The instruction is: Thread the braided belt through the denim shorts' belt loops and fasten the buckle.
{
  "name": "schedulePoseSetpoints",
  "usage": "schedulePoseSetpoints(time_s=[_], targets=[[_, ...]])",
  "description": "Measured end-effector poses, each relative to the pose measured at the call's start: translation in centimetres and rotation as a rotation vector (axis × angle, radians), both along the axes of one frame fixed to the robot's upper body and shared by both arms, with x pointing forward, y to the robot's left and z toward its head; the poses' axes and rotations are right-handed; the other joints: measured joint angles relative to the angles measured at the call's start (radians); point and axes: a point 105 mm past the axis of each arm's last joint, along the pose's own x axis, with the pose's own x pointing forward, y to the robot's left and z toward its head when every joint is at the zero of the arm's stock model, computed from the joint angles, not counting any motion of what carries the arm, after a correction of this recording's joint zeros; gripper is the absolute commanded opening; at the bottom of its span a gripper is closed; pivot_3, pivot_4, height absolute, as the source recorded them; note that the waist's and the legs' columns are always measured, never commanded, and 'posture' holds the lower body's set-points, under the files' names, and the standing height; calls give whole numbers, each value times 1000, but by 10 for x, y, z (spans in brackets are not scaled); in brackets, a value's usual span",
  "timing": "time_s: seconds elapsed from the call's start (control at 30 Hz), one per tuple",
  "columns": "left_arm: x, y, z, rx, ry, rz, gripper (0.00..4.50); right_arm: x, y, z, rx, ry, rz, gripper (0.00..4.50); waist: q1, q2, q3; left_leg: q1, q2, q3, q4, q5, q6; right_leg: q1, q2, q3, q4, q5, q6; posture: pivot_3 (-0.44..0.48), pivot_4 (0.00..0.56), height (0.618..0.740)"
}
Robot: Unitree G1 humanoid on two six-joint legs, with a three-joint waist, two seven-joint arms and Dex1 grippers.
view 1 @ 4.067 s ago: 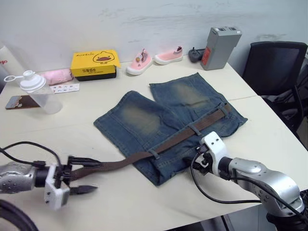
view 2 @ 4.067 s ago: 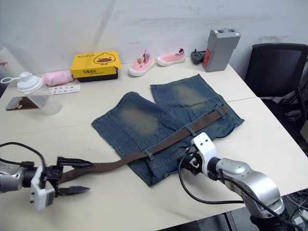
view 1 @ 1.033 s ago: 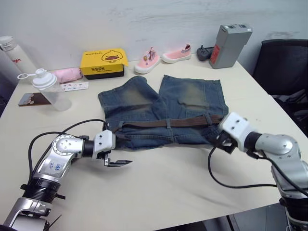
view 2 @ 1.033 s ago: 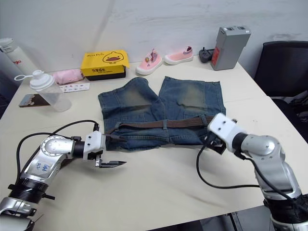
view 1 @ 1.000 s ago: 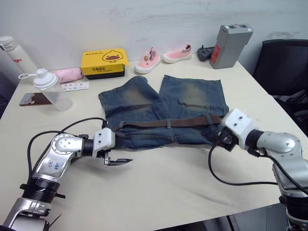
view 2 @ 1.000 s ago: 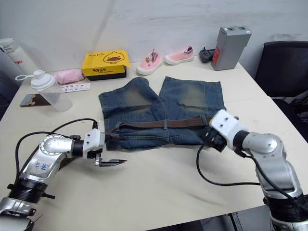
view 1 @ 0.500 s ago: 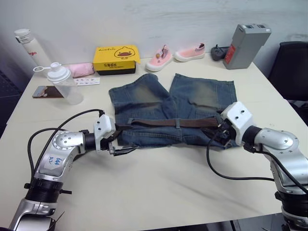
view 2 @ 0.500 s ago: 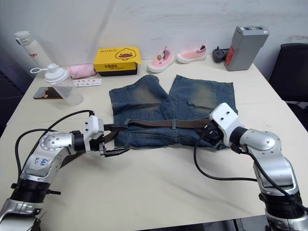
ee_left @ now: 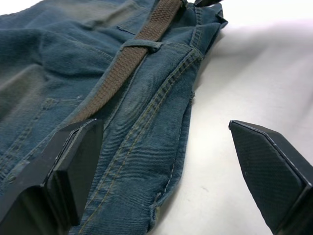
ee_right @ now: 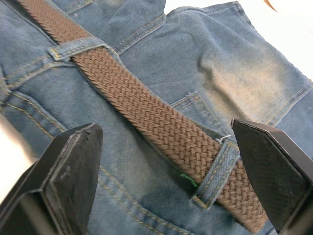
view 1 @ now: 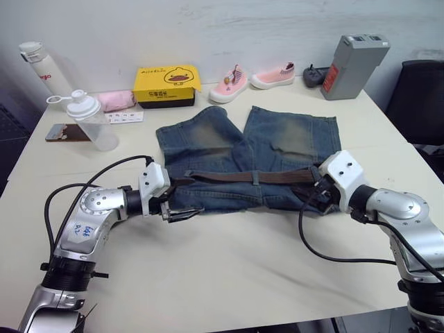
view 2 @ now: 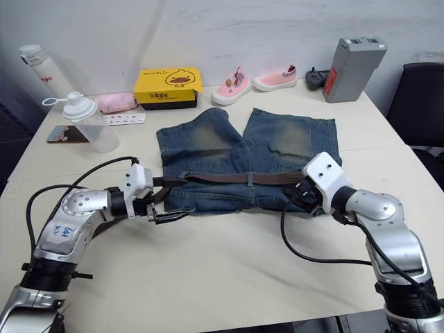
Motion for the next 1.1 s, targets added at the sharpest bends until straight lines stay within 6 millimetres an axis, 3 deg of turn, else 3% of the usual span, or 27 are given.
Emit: schedulePoseSetpoints(time_s=[0.03, 0.13, 0.43, 0.6, 0.77, 0.93, 1.0, 1.1], targets=[[0, 0, 0, 0, 0, 1, 4500, 1, -2, -1, 2, 3, -7, 4458, -5, -1, 1, 1, -7, -8, -3, 5, 1, 1, -7, -7, 1, -2, 3, 0, 150, 739], [1, 2, 2, -6, -5, 13, 4500, 3, -4, -3, 15, 18, -19, 4458, 11, -2, 3, 2, -6, -5, 0, 5, 0, -3, -4, 6, 1, -2, 3, 0, 150, 739], [3, 2, 2, -18, 1, 30, 4500, 4, -18, -5, -12, 36, -67, 4458, 25, -2, 3, 2, -3, 2, 0, 2, -3, -4, -1, 12, 0, -2, 3, 0, 150, 739], [4, 3, 2, -21, 16, 40, 4500, 2, -31, 0, -9, 60, -82, 4458, 25, -3, 3, 2, 1, 7, 0, 1, -4, -4, 4, 18, -1, -1, 2, 0, 150, 739], [14, 7, 7, -80, 136, 43, 4500, -13, -42, 22, 56, 162, -19, 4458, 25, -4, 5, 4, 5, 12, -1, 0, -4, -4, 8, 22, -1, 0, 1, 0, 150, 739], [28, 9, 14, -120, 243, 56, 4500, 7, -52, 48, 120, 169, -78, 4458, 21, -6, 6, 5, 7, 18, 0, 0, -5, -6, 10, 26, -1, 1, -2, 0, 150, 739], [36, 11, 16, -136, 280, 75, 4500, 13, -52, 50, 133, 187, -85, 4458, 21, -6, 6, 5, 7, 18, 0, 0, -5, -8, 10, 27, 0, 1, -2, 0, 150, 739], [63, 15, 15, -124, 383, 144, 4500, 33, -47, 41, 165, 292, -82, 4458, 22, -6, 6, 4, 7, 21, 1, 0, -4, -15, 10, 29, 2, 2, -2, 0, 150, 739]])
